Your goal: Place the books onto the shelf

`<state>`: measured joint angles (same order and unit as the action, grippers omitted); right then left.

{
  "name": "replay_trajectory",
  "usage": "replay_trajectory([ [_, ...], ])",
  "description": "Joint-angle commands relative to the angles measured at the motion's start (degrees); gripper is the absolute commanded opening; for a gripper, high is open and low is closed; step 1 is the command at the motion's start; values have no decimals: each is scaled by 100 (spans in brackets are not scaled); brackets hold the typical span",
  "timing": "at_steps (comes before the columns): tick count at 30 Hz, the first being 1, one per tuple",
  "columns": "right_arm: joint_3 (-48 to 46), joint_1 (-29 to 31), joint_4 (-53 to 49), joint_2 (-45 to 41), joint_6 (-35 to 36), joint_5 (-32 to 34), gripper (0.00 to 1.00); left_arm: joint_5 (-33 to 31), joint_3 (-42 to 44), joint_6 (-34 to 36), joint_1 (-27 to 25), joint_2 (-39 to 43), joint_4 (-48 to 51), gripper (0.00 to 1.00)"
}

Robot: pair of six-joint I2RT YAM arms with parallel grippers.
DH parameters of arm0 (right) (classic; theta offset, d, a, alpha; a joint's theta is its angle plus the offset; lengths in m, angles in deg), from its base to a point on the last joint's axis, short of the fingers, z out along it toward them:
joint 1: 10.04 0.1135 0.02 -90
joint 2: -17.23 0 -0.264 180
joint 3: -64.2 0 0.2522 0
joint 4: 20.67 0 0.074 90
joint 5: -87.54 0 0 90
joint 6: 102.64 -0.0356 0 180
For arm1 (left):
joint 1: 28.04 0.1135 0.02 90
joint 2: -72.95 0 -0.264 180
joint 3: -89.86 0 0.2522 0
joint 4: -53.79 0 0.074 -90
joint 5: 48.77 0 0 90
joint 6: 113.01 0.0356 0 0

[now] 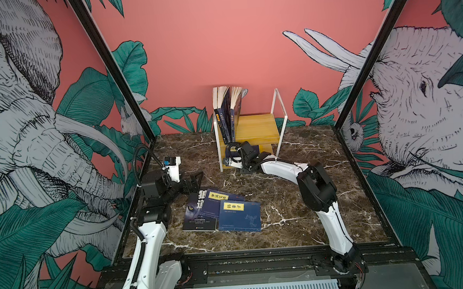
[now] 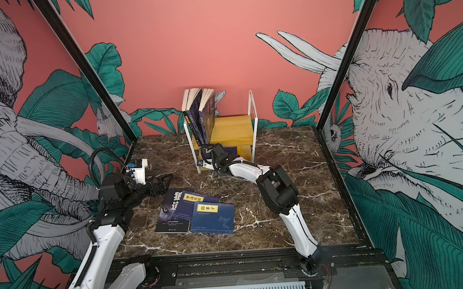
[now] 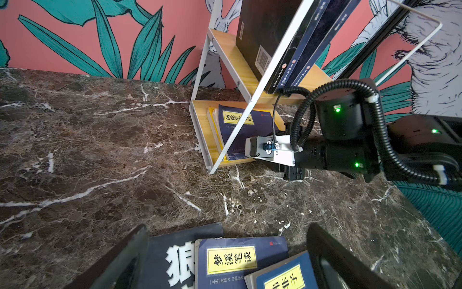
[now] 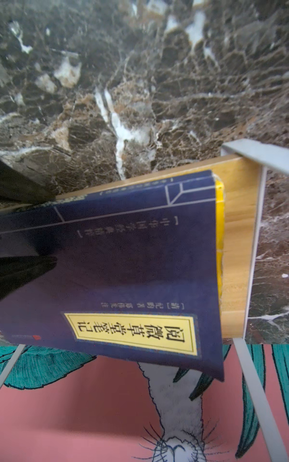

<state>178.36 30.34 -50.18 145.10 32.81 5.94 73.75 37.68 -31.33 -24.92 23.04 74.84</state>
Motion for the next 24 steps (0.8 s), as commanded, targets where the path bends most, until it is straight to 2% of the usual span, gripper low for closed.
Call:
replay_trajectory([
  [1,162,-22,50,-108,-26,21,35,89,63,81,41,27,-133,99],
  [11,307,-35,67,-12,-33,54,37,88,56,90,44,16,-140,99],
  [24,76,2,-176,-354,-94,-141,48,106,51,77,49,-31,-132,99],
])
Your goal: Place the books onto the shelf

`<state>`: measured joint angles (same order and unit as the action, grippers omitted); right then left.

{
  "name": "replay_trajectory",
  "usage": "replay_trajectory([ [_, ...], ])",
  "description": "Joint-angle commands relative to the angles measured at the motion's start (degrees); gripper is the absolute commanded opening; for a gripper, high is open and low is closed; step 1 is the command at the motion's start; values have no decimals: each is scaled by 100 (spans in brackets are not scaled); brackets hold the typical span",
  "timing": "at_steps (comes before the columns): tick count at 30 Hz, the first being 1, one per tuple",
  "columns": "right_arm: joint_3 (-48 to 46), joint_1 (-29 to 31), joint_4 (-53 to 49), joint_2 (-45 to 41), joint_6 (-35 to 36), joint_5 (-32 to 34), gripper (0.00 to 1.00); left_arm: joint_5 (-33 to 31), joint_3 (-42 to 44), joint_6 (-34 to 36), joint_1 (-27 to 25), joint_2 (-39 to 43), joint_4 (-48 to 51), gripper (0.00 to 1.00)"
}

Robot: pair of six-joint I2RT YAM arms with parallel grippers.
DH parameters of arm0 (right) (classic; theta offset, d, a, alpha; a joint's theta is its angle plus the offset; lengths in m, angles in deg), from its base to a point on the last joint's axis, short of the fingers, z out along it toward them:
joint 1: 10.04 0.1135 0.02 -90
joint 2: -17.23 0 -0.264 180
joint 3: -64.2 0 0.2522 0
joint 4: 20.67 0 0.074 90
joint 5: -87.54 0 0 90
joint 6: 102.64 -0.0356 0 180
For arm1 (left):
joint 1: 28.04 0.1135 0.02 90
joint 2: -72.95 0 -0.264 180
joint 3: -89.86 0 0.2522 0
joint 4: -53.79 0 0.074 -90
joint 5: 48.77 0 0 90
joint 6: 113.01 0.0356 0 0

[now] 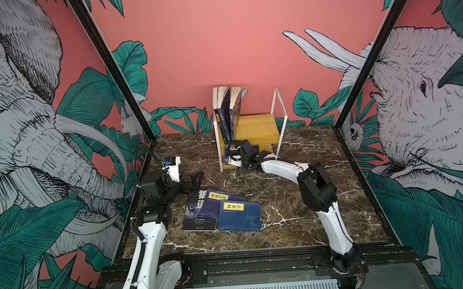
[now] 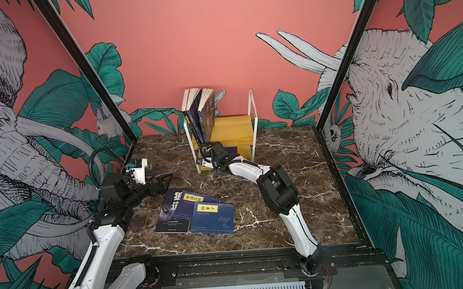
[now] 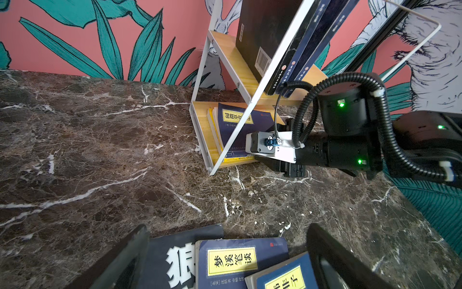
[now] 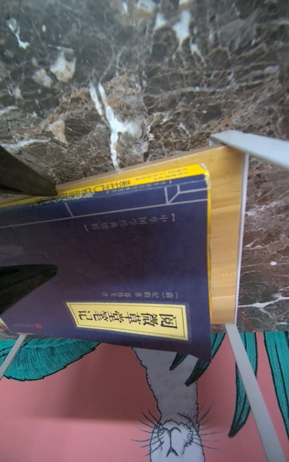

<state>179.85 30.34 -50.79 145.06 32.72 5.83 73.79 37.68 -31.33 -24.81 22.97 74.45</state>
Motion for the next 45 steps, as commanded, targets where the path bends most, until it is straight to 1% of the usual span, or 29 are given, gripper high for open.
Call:
replay_trajectory([
  [1,-150,17,-122,-477,-134,-154,49,102,45,61,37,-35,-99,99],
  [4,-472,70,-160,-980,-350,-188,51,146,79,-3,12,-41,-118,99],
  [5,-588,100,-174,-1155,-429,-176,51,318,79,-3,-4,-61,-98,99],
  [8,-1031,212,-342,-1805,-774,-110,52,495,-16,-33,-68,-121,38,99],
  [10,-1451,326,-330,-2326,-1096,-116,52,599,-148,-47,-157,-186,256,99],
  [13,-2318,548,-118,-3207,-1604,-109,53,760,-392,127,-335,-295,823,98],
  [16,-3238,906,134,-4038,-1996,-28,53,897,-581,82,-410,-439,1358,98],
  [17,-3511,1118,224,-4250,-2053,21,53,966,-615,92,-419,-492,1510,98],
  [20,-4260,1715,548,-4623,-1924,292,55,1080,-594,36,-431,-633,1772,98],
  [24,-4998,2431,867,-4655,-1733,639,57,1336,-455,-205,-475,-843,1946,98],
  [27,-5369,2866,1094,-4485,-1620,683,59,1487,-456,-33,-613,-1069,2263,98],
  [29,-5467,3047,1195,-4305,-1571,741,60,1574,-466,166,-745,-1315,2539,98],
  [30,-5471,3142,1205,-4205,-1581,771,60,1600,-482,287,-805,-1454,2658,98],
  [35,-5486,3489,1388,-3845,-1492,687,61,1524,-483,233,-949,-1977,2672,97],
  [37,-5399,3579,1395,-3678,-1452,889,61,1538,-449,112,-1039,-2149,2566,97],
  [39,-5309,3622,1372,-3652,-1463,933,61,1543,-404,15,-1086,-2254,2480,97],
  [41,-5231,3720,1461,-3390,-1464,1035,61,1527,-379,11,-1146,-2348,2445,96],
  [44,-4992,3915,1474,-2994,-1426,1448,61,1498,-369,-34,-1276,-2522,2290,93],
  [45,-4888,3975,1437,-2855,-1433,1574,61,1475,-383,-55,-1328,-2594,2229,90],
])
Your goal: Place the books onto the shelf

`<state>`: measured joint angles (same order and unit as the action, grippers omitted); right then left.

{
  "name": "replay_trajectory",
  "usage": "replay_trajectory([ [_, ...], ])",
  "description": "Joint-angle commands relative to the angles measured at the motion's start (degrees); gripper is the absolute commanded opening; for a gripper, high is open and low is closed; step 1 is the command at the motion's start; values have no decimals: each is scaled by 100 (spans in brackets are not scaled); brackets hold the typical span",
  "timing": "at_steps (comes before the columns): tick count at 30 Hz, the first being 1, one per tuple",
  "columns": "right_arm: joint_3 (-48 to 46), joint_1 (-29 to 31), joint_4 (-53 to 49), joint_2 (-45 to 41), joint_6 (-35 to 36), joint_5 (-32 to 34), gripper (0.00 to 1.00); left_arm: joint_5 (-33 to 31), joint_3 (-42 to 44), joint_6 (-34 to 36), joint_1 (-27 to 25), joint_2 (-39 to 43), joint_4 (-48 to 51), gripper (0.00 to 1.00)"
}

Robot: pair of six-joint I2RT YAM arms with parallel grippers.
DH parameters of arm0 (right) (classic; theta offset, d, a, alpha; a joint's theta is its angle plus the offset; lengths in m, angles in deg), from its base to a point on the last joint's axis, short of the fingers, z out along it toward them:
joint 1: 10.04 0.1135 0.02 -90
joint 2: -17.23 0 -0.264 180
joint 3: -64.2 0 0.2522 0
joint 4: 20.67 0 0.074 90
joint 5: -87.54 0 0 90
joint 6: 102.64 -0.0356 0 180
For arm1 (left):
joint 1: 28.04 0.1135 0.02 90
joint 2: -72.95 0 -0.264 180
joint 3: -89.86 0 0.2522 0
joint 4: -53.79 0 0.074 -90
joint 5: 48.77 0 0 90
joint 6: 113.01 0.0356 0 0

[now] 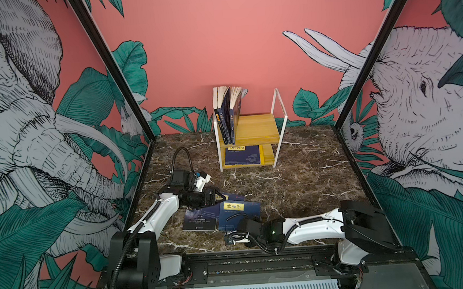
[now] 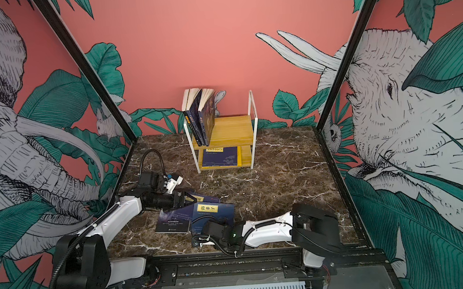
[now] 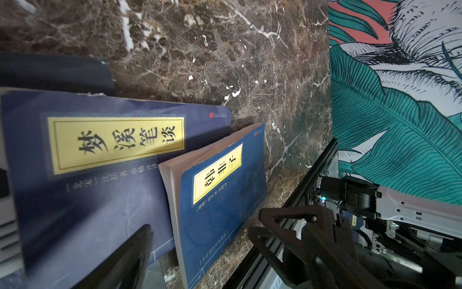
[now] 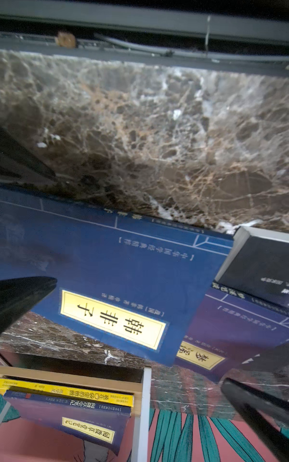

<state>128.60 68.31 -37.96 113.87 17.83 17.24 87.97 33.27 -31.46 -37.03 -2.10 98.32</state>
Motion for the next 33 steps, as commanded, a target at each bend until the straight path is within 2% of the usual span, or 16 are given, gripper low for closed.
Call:
replay_trajectory([
  [1,325,230,141,381,34,535,61,37,34,-52,-144,-150,-191,87],
  [4,493,370,196,673,-79,780,62,-175,-119,19,-252,-393,-119,71],
  [9,654,468,176,1102,-254,1335,61,-493,-383,139,-489,-789,-72,38],
  [12,636,515,274,1222,-247,1556,59,-640,-538,218,-644,-1027,-9,23],
  [19,664,549,363,1427,-156,2009,55,-1007,-801,442,-791,-1635,216,14],
  [23,640,555,519,1493,-94,2246,48,-1176,-797,522,-821,-1882,228,13],
  [24,656,551,520,1489,-94,2292,46,-1399,-816,544,-828,-1927,252,13],
  [33,422,550,1236,1399,276,2946,20,-1651,-885,733,-977,-2189,347,9],
])
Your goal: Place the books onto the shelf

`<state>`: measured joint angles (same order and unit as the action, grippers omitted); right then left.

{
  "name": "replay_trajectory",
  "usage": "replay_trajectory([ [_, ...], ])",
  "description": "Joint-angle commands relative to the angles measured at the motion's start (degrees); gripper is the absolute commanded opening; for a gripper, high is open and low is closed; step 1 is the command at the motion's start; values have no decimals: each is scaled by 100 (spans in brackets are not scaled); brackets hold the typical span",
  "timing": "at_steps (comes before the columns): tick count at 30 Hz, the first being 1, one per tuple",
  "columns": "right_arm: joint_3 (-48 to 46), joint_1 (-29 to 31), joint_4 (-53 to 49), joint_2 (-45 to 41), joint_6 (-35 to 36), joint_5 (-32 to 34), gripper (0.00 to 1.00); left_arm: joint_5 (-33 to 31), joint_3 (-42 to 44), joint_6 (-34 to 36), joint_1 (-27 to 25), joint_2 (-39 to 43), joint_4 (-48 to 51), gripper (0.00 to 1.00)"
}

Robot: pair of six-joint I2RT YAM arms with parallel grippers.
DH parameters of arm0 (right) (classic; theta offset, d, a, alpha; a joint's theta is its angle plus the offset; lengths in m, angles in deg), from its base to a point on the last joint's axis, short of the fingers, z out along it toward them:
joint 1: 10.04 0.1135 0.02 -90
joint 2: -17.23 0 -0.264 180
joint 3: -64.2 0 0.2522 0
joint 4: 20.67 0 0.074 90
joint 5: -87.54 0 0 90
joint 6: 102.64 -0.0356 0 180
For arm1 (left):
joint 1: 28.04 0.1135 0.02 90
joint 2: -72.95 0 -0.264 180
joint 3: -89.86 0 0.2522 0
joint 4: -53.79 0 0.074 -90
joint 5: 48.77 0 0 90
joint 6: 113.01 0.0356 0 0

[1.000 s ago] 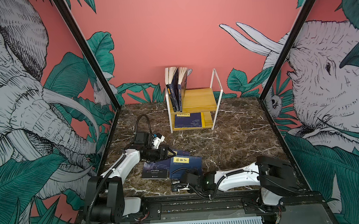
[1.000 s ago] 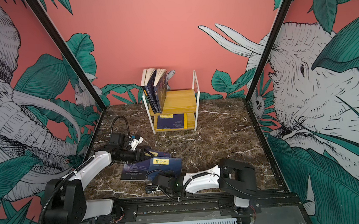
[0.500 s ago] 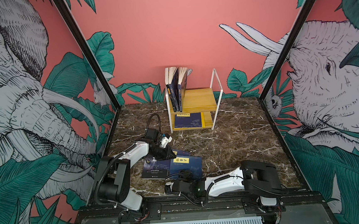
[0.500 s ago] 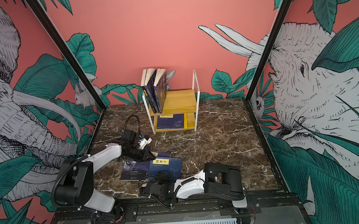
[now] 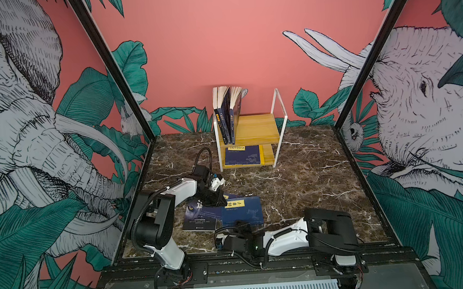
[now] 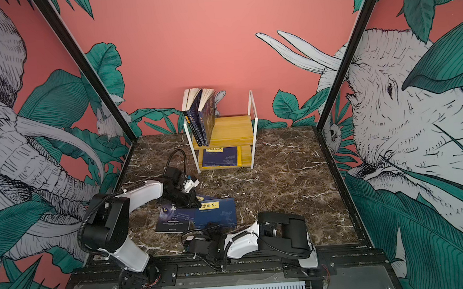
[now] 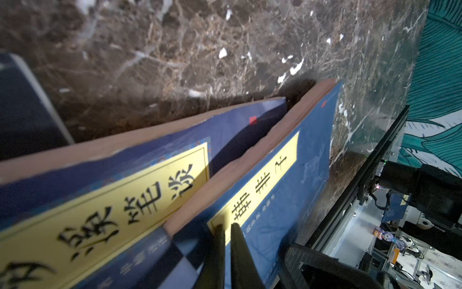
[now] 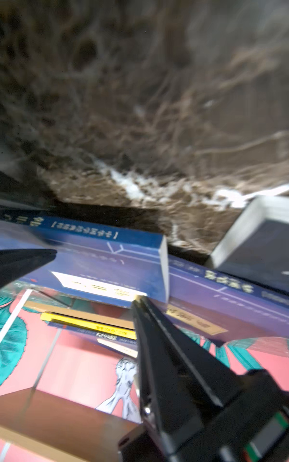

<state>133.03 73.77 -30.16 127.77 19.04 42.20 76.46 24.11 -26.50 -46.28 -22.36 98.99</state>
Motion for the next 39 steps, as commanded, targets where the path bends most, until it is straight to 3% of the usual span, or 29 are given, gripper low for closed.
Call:
replay_trajectory([
  [1,-62,4,554,-10,202,465,15,-503,39,250,-48,-172,284,9],
  [4,-211,5,978,-106,427,564,0,-481,66,235,-59,-151,262,9],
  [10,-414,9,1265,-469,636,639,0,-429,77,194,-56,312,353,13],
  [13,-440,-22,1207,-593,690,654,0,-370,27,146,-49,800,418,32],
  [17,-481,-77,1095,-823,584,581,0,-151,-60,121,68,1531,569,66],
  [19,-530,-197,1108,-963,473,514,0,92,21,-18,234,1846,465,74],
  [25,-438,-568,1061,-1378,273,450,0,416,401,-339,1043,2783,-103,84],
  [30,-311,-926,987,-1653,484,319,0,631,755,248,1424,3634,-491,91],
  [39,-56,-1723,656,-2246,965,-349,0,788,1191,611,1976,4533,-714,92],
])
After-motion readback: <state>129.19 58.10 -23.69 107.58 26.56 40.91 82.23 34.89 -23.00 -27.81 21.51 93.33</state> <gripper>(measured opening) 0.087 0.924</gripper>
